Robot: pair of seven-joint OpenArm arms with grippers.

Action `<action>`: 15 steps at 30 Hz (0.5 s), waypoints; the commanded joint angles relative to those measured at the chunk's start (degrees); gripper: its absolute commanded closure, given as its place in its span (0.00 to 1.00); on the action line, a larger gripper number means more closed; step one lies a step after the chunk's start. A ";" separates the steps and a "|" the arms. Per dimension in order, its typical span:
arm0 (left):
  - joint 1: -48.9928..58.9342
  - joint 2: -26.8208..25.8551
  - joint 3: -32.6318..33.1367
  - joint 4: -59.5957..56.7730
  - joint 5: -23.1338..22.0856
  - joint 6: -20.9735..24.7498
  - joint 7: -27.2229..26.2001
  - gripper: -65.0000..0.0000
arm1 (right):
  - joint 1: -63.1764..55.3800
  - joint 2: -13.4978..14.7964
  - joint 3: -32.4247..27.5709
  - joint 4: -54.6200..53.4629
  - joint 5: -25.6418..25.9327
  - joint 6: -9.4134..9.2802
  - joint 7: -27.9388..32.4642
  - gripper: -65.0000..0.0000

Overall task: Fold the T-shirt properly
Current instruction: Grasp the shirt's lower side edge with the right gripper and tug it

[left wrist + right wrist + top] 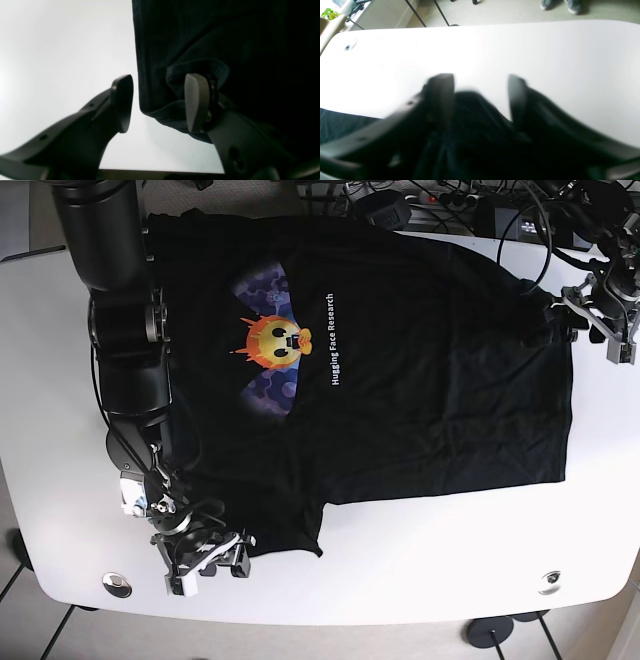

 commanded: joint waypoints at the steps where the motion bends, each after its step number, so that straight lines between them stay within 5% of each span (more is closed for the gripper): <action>1: -0.45 -1.20 -0.30 0.94 -0.75 -0.06 -0.96 0.52 | 1.98 3.41 0.47 2.20 0.95 0.25 0.99 0.17; 10: -0.63 -1.20 -0.12 0.94 -0.75 -0.06 -1.05 0.52 | -12.88 8.25 16.56 13.28 0.25 0.69 -8.16 0.11; 15: -0.63 -1.20 -0.03 0.85 -0.75 -0.06 -1.05 0.52 | -16.48 10.44 17.53 8.18 0.42 0.69 -7.98 0.11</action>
